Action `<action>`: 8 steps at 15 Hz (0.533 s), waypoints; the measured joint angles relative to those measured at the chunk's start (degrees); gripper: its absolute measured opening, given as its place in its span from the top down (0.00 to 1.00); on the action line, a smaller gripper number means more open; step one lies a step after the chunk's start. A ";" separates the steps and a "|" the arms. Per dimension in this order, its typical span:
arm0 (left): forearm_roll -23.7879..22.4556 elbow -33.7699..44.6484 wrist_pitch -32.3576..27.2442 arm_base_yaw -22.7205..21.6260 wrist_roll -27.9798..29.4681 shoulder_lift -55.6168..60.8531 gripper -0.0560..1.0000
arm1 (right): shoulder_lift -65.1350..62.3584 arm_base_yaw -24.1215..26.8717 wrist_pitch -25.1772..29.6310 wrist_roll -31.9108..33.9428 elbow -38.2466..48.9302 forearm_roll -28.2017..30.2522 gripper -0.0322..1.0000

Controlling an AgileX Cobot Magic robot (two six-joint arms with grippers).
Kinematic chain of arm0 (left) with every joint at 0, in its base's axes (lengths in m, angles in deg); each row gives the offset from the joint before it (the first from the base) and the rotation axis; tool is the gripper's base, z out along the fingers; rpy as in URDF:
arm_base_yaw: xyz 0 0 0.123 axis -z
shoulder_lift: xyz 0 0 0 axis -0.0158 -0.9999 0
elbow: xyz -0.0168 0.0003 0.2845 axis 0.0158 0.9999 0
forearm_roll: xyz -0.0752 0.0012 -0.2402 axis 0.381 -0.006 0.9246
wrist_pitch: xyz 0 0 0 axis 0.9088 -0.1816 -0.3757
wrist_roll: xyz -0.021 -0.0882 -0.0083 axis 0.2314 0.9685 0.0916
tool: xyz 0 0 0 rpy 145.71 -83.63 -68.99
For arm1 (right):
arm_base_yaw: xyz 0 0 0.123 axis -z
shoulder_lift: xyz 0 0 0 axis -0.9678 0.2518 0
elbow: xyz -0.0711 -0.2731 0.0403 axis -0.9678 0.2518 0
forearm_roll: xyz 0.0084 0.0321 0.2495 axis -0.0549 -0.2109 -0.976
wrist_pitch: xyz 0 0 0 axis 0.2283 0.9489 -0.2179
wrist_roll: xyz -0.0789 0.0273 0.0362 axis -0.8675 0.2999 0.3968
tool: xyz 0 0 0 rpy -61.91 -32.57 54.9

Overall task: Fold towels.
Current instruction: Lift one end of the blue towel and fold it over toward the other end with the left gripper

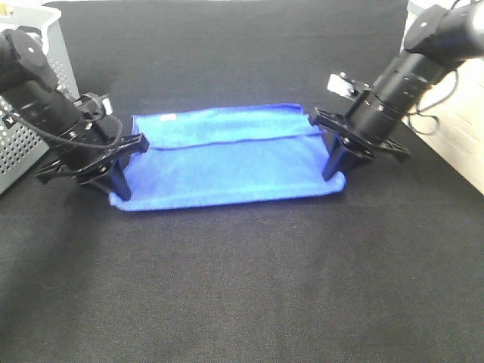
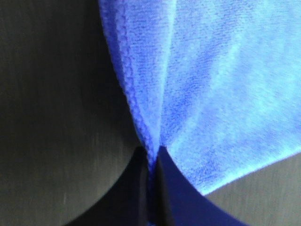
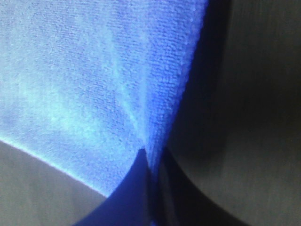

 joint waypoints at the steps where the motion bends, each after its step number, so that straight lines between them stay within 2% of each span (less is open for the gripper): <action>1: -0.11 2.81 0.46 0.00 0.11 2.06 0.94 | -2.01 0.00 -1.78 -0.23 4.13 0.00 0.97; 2: -0.06 6.47 1.55 0.00 0.40 4.30 0.94 | -3.78 -0.23 -3.78 -0.34 8.08 0.00 0.97; 3: -0.06 6.47 1.55 0.00 0.40 4.30 0.94 | -3.78 -0.23 -3.78 -0.34 8.08 0.00 0.97; 8: 0.69 22.46 5.90 0.06 0.11 11.80 0.94 | -11.69 -0.52 -11.17 -2.52 24.92 -0.52 0.97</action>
